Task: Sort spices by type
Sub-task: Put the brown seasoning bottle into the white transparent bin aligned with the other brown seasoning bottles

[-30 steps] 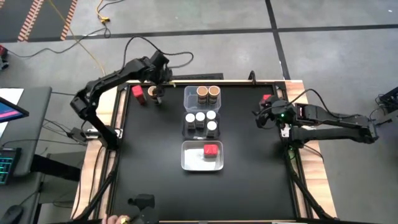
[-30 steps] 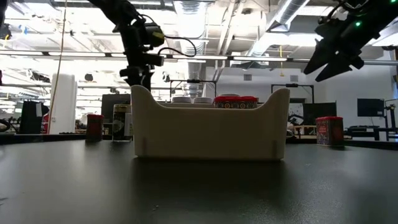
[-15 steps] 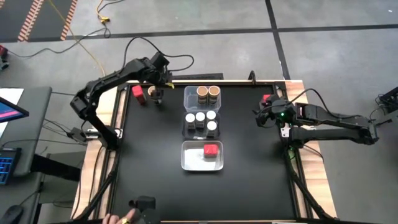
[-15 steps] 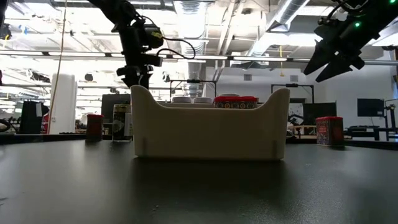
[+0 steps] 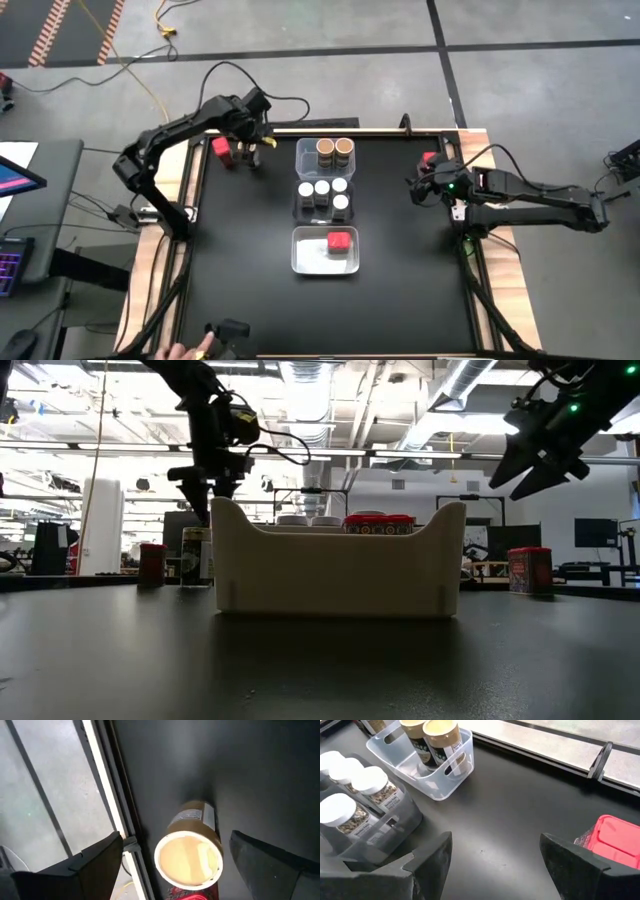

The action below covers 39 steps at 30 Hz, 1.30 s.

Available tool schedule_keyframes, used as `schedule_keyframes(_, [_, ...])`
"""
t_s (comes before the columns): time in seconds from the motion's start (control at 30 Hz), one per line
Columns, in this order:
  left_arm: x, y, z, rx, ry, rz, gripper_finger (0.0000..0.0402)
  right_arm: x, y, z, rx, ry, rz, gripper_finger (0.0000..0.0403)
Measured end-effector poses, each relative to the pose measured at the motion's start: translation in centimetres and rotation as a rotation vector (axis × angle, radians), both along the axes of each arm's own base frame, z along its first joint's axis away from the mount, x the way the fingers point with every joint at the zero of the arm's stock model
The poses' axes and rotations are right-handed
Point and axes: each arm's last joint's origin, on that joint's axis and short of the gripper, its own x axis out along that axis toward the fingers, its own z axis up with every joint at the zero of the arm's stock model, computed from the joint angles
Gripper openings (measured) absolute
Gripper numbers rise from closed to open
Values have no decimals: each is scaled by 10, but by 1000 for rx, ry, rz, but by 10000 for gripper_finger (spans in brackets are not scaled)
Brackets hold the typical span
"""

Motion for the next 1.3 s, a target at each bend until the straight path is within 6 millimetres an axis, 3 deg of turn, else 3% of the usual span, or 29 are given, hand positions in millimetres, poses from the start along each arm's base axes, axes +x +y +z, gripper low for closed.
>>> schedule_keyframes(0.23, [-7, 9, -7, -29, 9, 27, 352, 1, 0, 1, -2, -8, 0, 329])
schedule_keyframes(0.67, [-6, 22, -45, -239, 95, 24, 340, 1, 0, 1, 11, -22, -14, 329])
schedule_keyframes(1.3, [-18, 30, -45, -226, 159, -12, 338, 0, -1, 1, 4, -30, -46, 329])
